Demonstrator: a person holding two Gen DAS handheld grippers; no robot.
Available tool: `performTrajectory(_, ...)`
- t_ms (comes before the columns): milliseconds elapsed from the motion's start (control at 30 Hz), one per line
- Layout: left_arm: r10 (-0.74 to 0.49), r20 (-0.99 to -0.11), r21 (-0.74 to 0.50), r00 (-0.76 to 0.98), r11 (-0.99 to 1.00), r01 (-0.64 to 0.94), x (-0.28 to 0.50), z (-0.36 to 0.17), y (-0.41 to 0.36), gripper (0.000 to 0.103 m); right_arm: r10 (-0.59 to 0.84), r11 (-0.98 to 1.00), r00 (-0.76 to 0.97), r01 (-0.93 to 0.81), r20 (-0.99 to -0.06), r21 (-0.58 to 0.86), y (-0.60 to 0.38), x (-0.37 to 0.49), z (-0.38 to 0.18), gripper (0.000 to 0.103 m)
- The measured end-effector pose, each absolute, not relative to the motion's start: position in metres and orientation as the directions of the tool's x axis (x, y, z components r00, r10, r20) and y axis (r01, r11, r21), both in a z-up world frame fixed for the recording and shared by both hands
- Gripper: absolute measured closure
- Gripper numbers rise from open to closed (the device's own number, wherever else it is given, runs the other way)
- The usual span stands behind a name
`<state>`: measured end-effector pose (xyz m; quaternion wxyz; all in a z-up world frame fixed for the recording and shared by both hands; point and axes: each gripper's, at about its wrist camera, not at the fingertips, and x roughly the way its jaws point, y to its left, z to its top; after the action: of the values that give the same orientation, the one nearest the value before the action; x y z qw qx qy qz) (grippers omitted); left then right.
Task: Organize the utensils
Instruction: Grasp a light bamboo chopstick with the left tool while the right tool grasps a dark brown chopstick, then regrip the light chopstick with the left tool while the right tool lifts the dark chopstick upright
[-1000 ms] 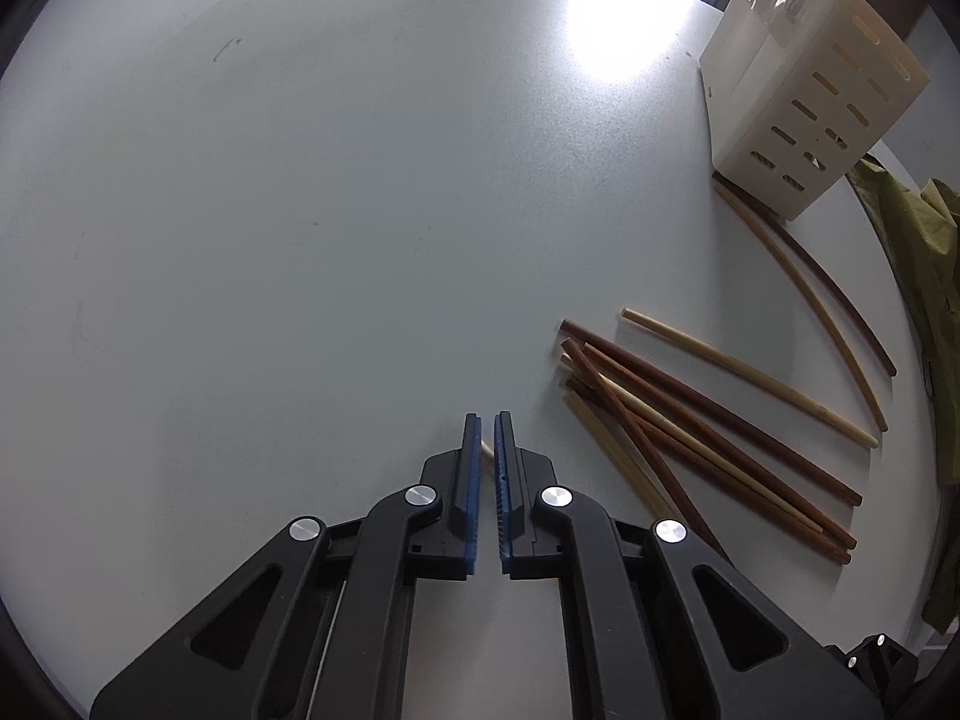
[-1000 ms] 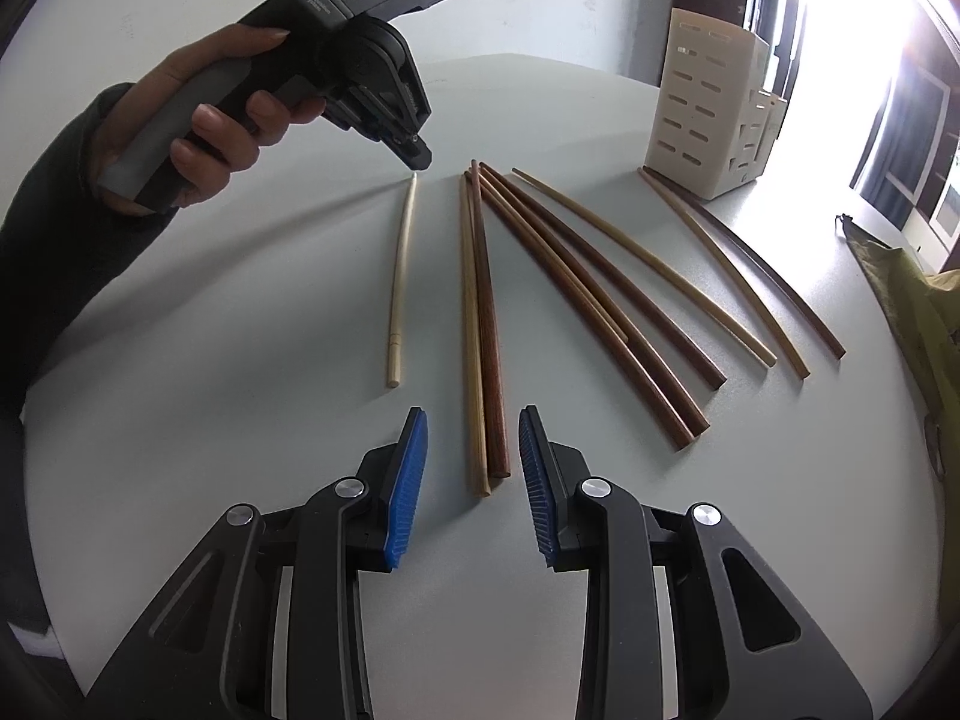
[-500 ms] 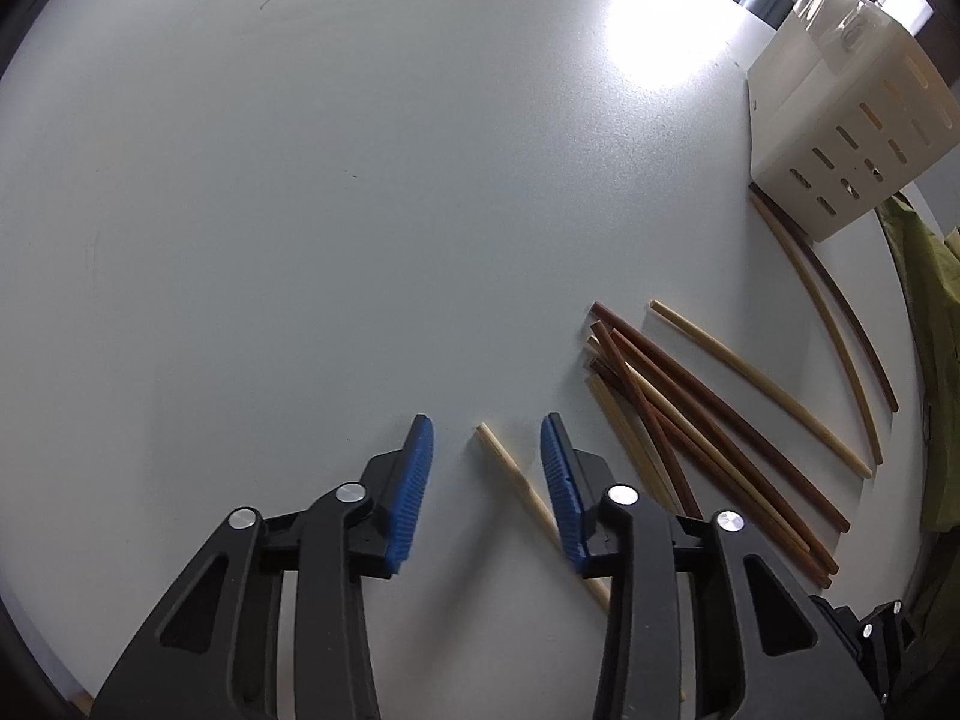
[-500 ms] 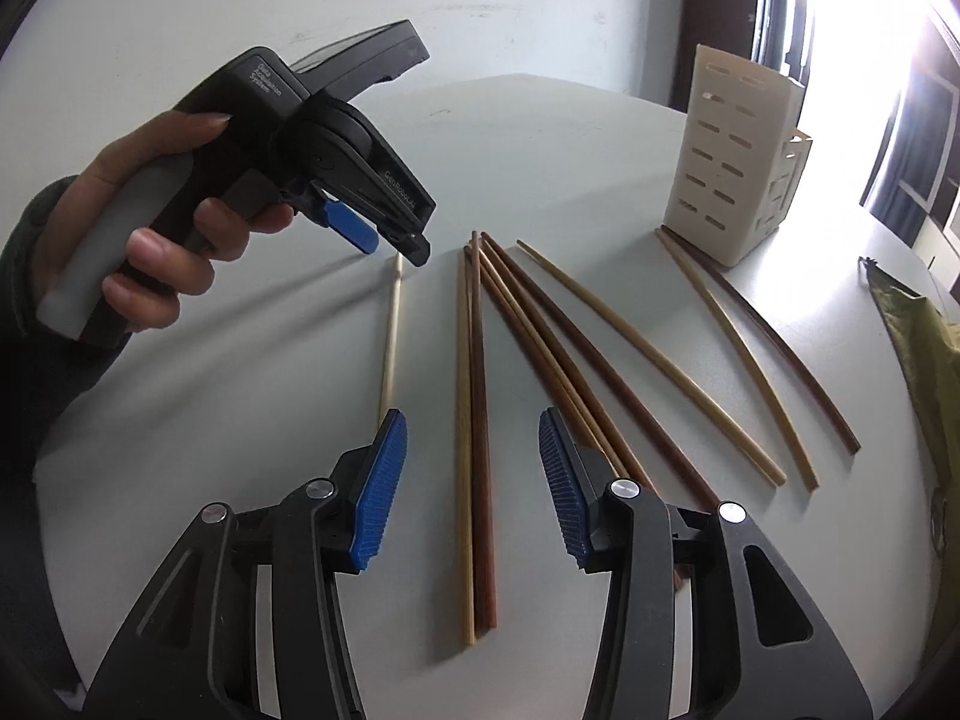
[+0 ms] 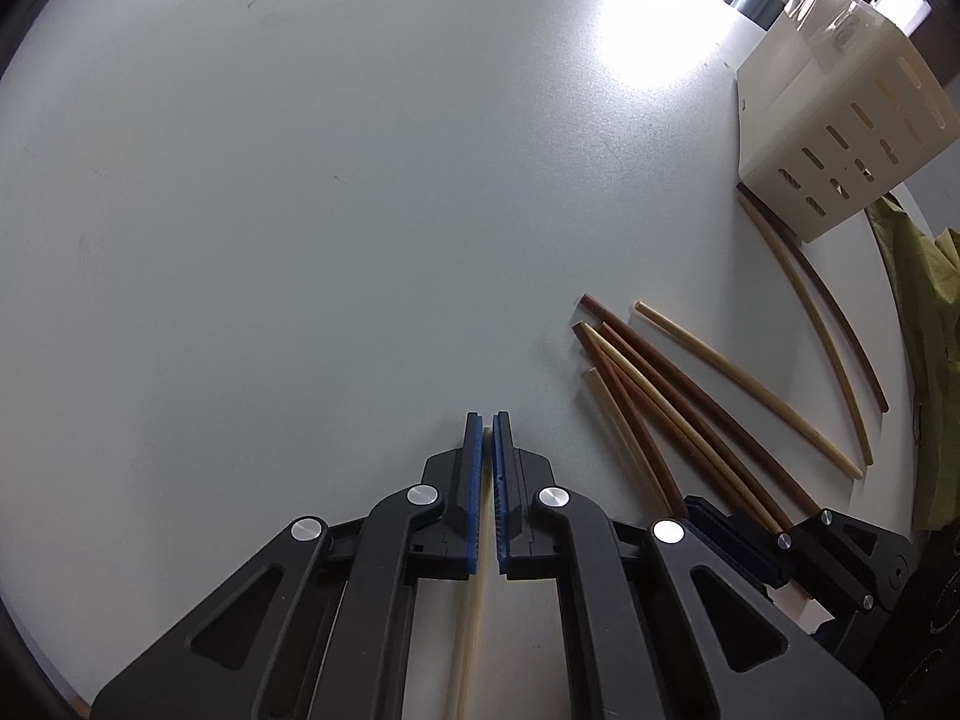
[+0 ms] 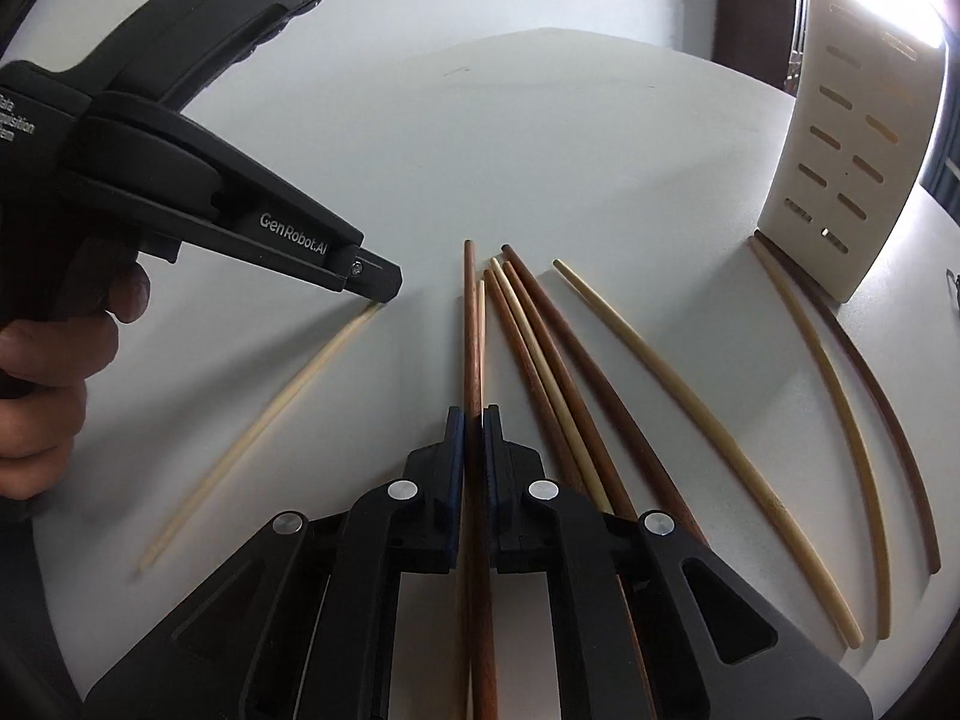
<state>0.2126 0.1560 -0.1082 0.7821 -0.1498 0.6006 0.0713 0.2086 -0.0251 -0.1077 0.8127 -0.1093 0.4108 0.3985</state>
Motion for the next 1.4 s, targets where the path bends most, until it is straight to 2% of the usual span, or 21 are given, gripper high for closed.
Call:
performTrajectory(333,-0.127,-0.933,-0.215,0.338,0.948,-0.236,0.218,-0.082,0.176,0.101,0.666,0.637,0.372,-0.735,-0.646,0.233,-0.061,0.201,-0.064,0.096)
performTrajectory(533,-0.187,-0.874,-0.281,0.449,0.948,-0.152,0.183,-0.031,0.179,0.103,0.738,0.626,0.434,-0.726,-0.516,0.285,-0.089,0.195,-0.029,0.096)
performTrajectory(733,-0.206,-0.813,-0.295,0.545,0.952,-0.080,0.156,0.013,0.174,0.103,0.752,0.639,0.504,-0.716,-0.424,0.281,-0.106,0.184,0.005,0.097)
performTrajectory(833,-0.206,-0.817,-0.290,0.539,0.954,-0.076,0.134,0.024,0.187,0.103,0.753,0.644,0.521,-0.709,-0.402,0.287,-0.114,0.180,0.019,0.097)
performTrajectory(967,-0.153,-0.888,-0.225,0.434,0.967,-0.121,0.151,-0.026,0.122,0.101,0.744,0.656,0.540,-0.699,-0.393,0.283,-0.121,0.176,0.025,0.097)
performTrajectory(1067,-0.079,-0.931,-0.146,0.357,0.976,-0.163,0.170,-0.065,0.127,0.080,0.742,0.659,0.541,-0.697,-0.395,0.283,-0.122,0.173,0.025,0.097)
performTrajectory(1100,-0.075,-0.943,-0.135,0.326,0.977,-0.167,0.177,-0.078,0.127,0.080,0.741,0.659,0.541,-0.698,-0.398,0.280,-0.121,0.174,0.024,0.097)
performTrajectory(1200,-0.087,-0.964,-0.132,0.252,0.977,-0.170,0.186,-0.103,0.132,0.080,0.739,0.660,0.541,-0.701,-0.403,0.269,-0.119,0.175,0.022,0.097)
performTrajectory(1333,-0.033,-0.967,-0.076,0.254,0.984,-0.164,0.189,-0.110,0.129,0.081,0.737,0.662,0.542,-0.701,-0.404,0.265,-0.119,0.177,0.019,0.097)
performTrajectory(1400,-0.039,-0.965,-0.084,0.258,0.983,-0.165,0.189,-0.111,0.131,0.099,0.736,0.664,0.545,-0.699,-0.402,0.267,-0.120,0.178,0.019,0.097)
